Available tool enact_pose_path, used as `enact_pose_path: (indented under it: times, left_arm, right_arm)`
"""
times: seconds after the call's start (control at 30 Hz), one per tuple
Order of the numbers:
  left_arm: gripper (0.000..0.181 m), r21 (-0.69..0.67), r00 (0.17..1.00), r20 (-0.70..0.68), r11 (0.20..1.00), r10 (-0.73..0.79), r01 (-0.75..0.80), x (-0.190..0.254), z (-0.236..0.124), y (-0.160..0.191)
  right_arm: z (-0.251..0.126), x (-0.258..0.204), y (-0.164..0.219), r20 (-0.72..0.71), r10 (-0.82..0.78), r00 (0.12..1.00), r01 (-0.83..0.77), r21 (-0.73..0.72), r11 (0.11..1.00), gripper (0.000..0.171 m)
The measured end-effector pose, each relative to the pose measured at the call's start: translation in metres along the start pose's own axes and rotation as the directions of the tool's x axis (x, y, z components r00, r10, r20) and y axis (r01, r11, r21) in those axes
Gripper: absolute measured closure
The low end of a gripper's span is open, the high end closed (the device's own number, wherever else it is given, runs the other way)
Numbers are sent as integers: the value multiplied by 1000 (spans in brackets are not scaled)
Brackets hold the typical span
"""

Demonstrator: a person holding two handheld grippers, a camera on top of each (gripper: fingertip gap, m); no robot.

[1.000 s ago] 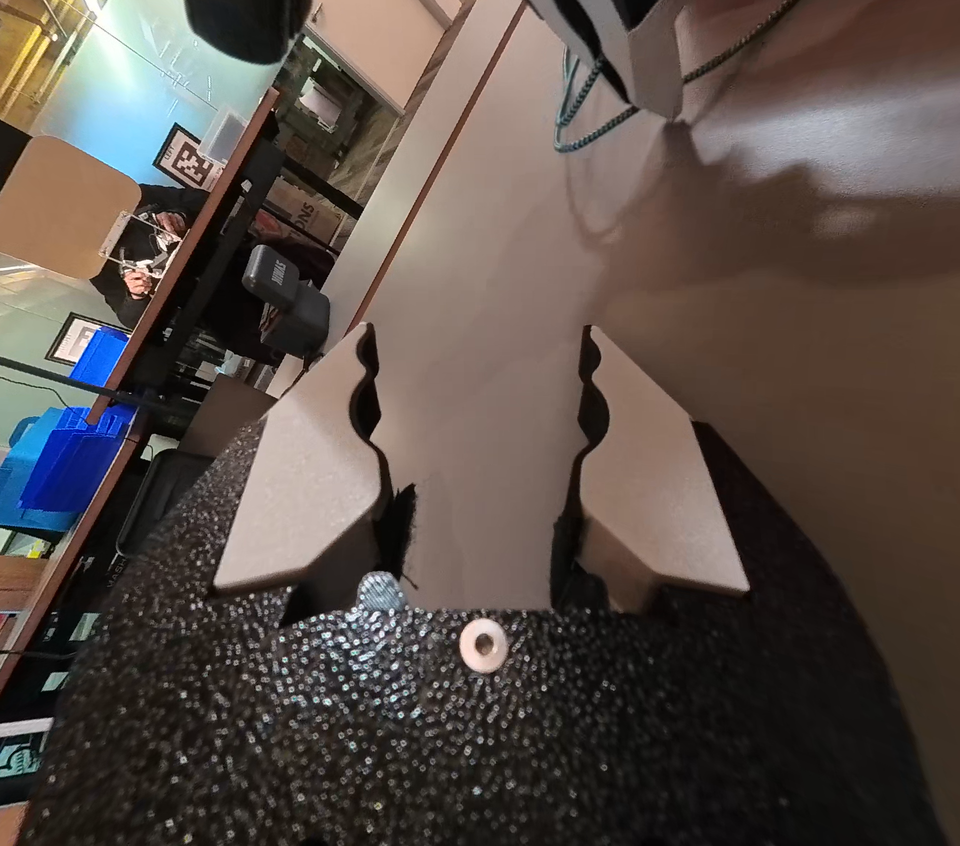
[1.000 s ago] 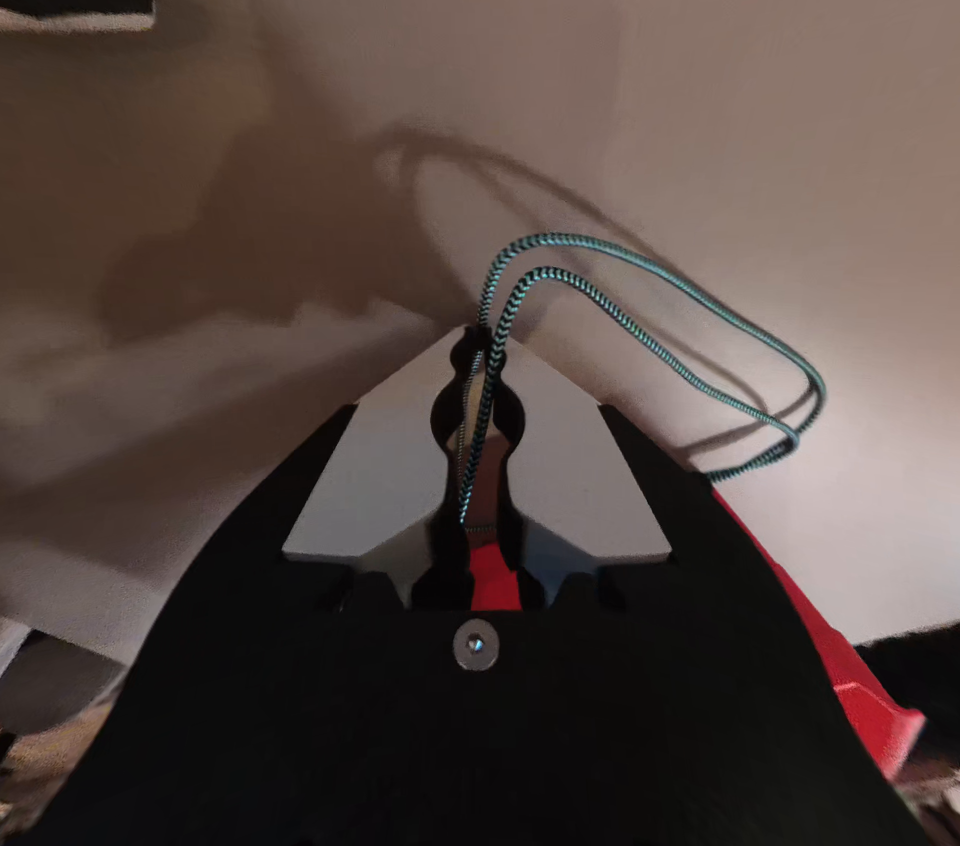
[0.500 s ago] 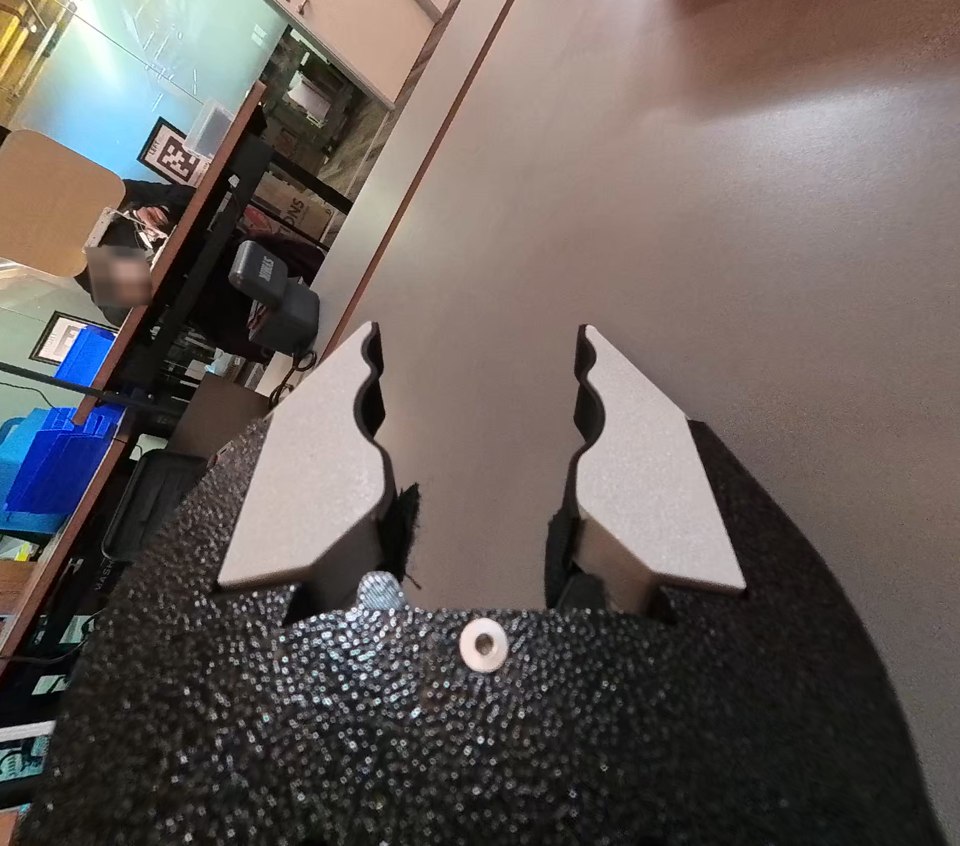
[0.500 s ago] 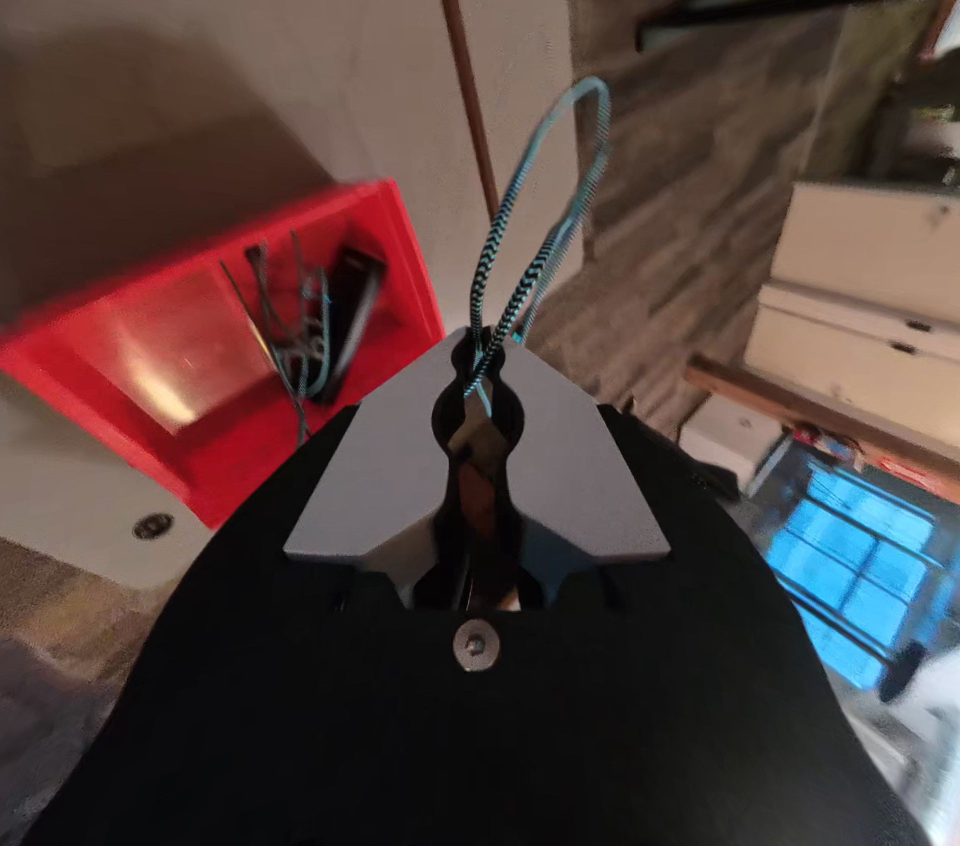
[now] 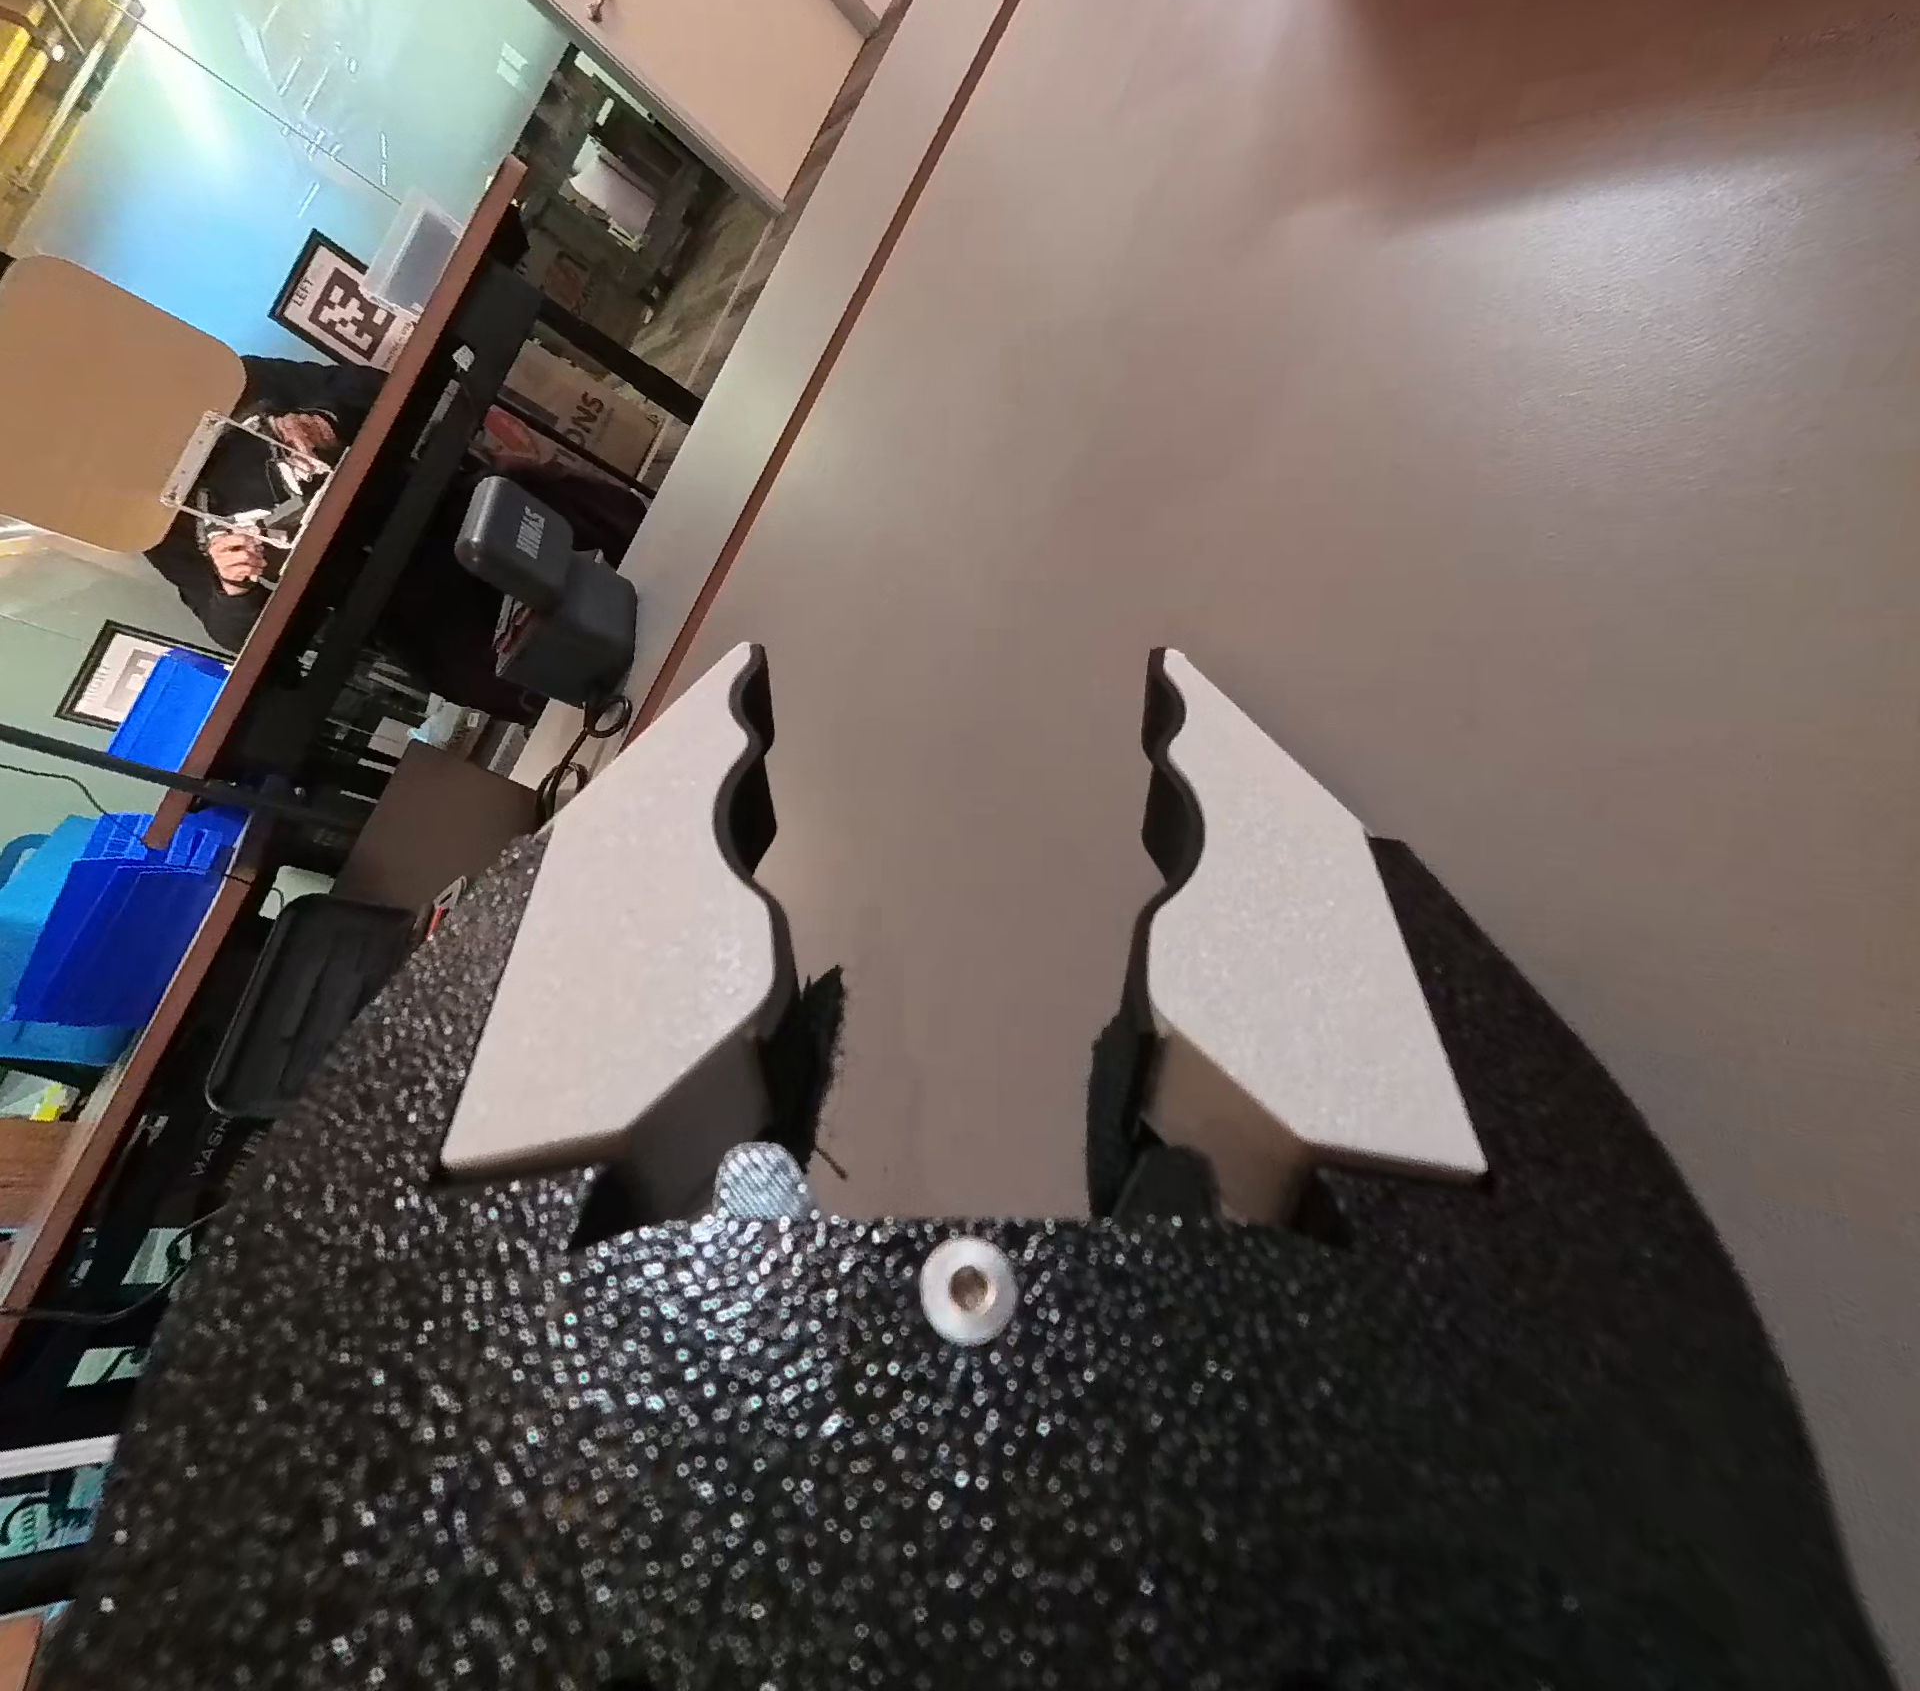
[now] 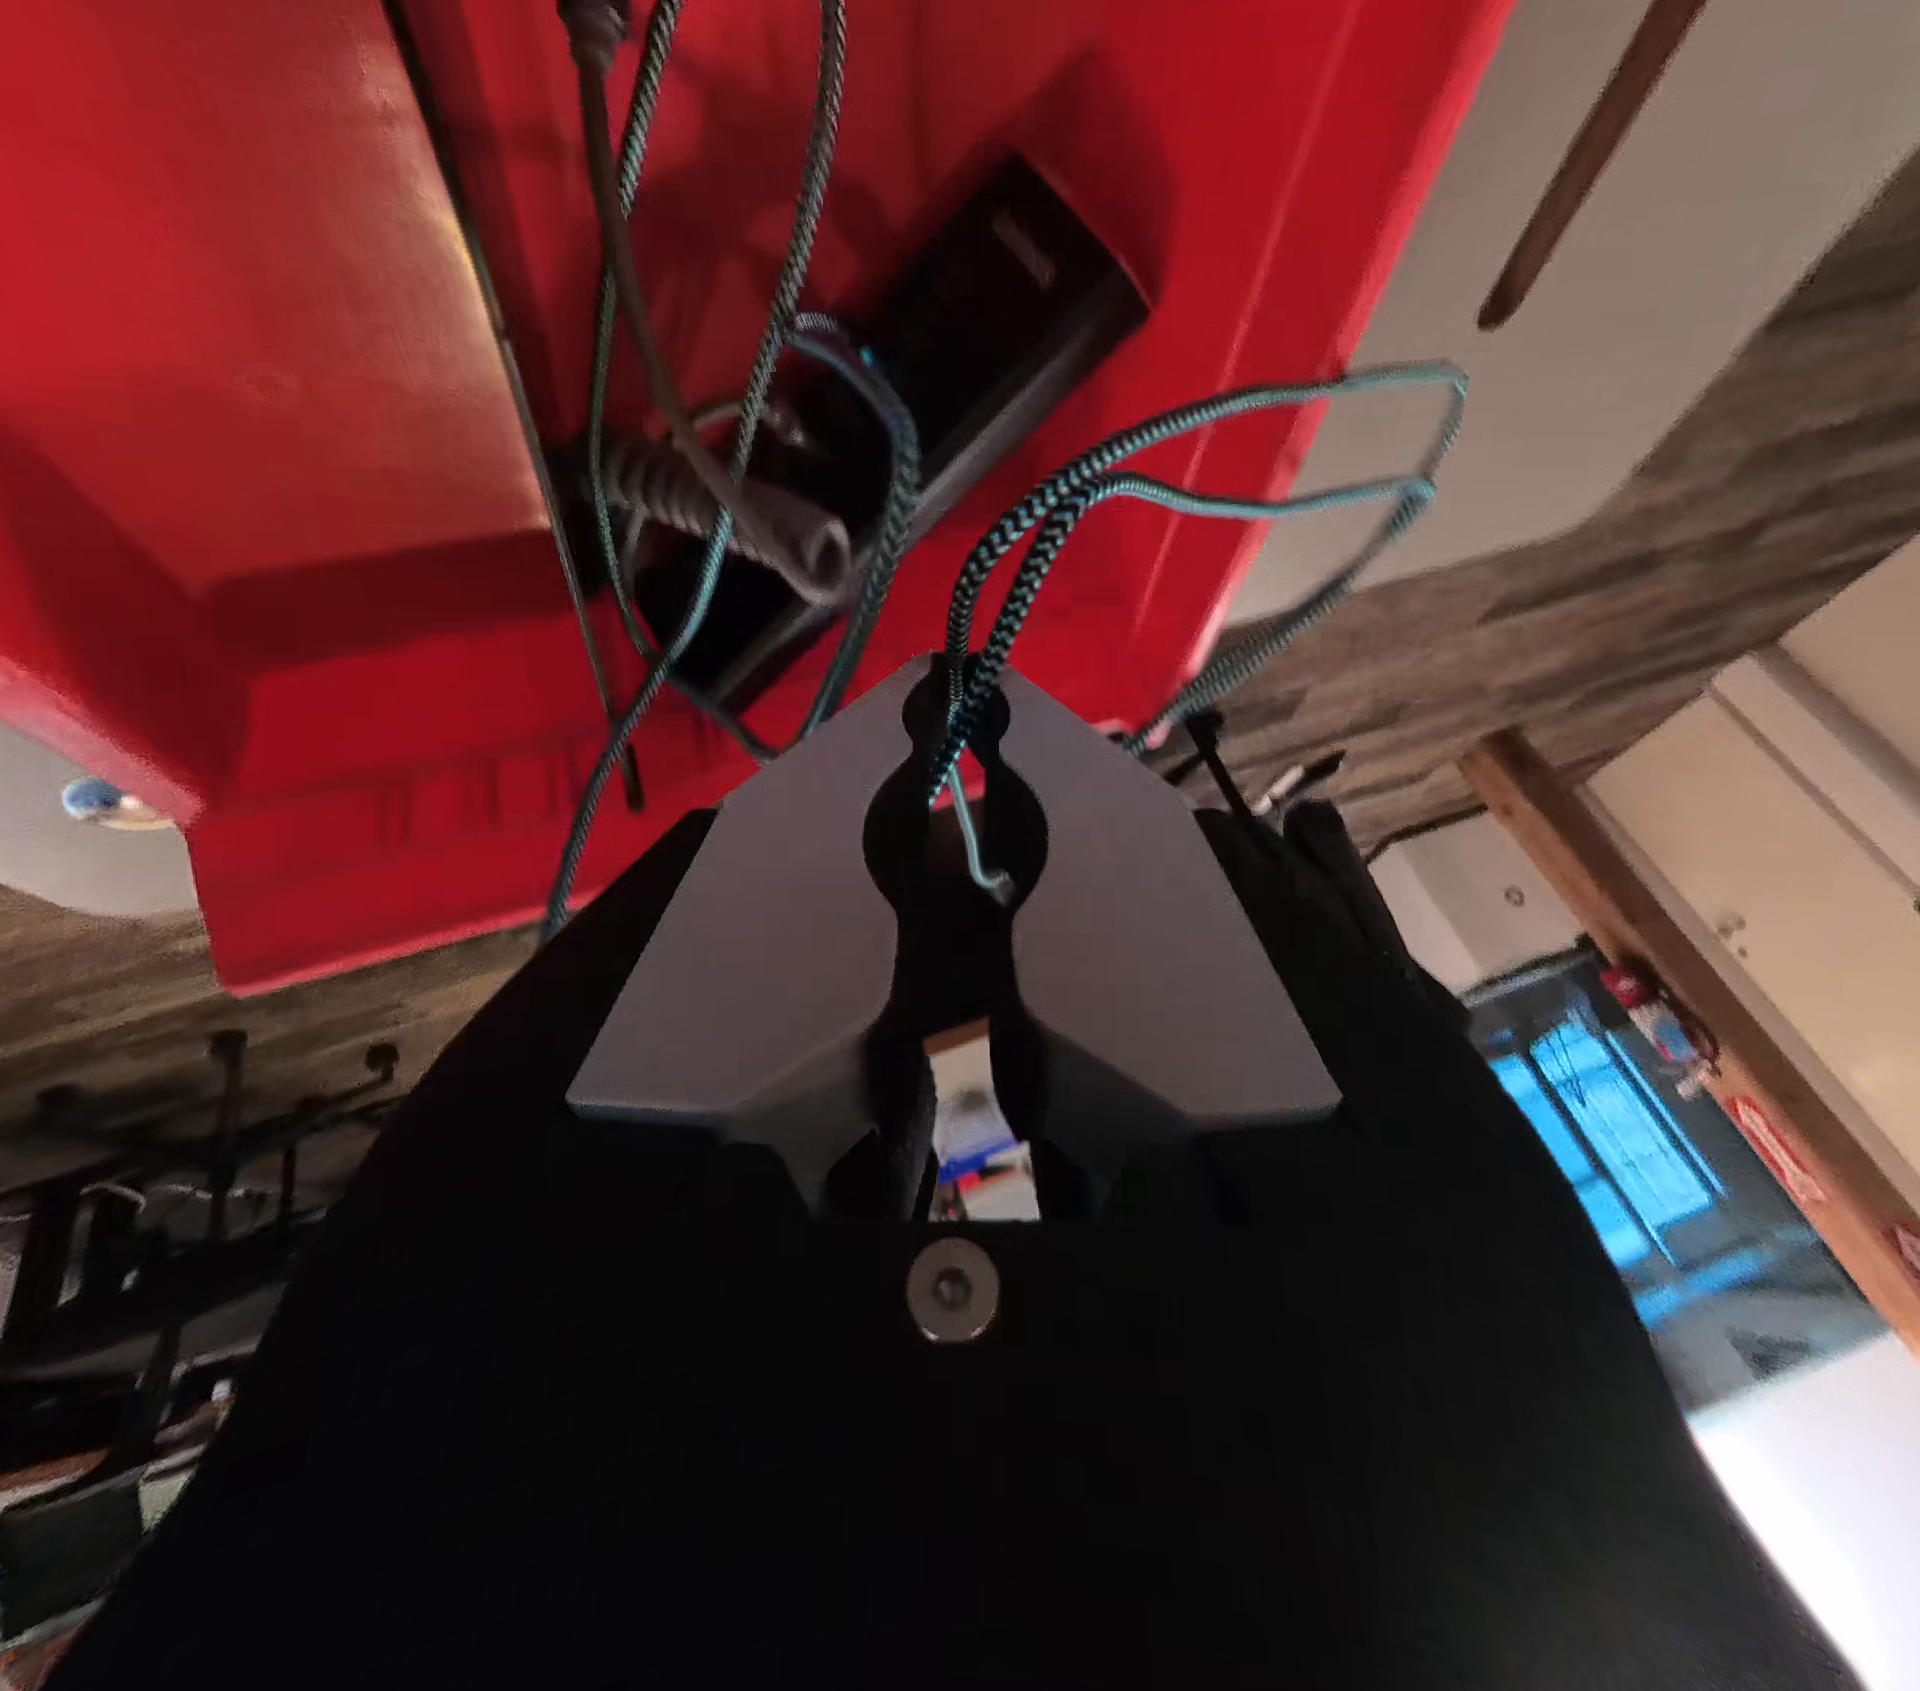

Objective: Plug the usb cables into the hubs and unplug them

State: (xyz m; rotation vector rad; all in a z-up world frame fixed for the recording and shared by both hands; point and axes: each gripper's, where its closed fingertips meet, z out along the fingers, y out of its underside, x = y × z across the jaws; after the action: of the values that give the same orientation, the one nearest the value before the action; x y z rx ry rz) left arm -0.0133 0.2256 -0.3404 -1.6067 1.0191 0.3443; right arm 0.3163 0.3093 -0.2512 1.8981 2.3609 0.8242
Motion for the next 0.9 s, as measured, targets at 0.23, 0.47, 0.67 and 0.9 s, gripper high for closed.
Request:
enact_pose_path:
  times: [0.23, 0.47, 0.67, 0.9]
  left_arm:
    - [112, -1, 1000, -4, 1000, 1, -1, 0, 0, 0]
    - [112, -2, 1000, -2, 1000, 4, -4, 0, 0, 0]
    - [109, 10, 1000, 0, 1000, -4, 4, -1, 0, -3]
    - [107, 30, 999, 4, 999, -42, 41, -3, -1, -7]
  right_arm:
    - [33, -20, -47, 176, 48, 983, -85, 210, 974, 171]
    - [48, -21, -76, 250, 185, 950, -253, 278, 926, 167]
    - [-16, 22, -44, 77, 457, 886, -458, 299, 837, 115]
    - [-147, 34, -51, -192, 738, 647, -483, 647, 591, 109]
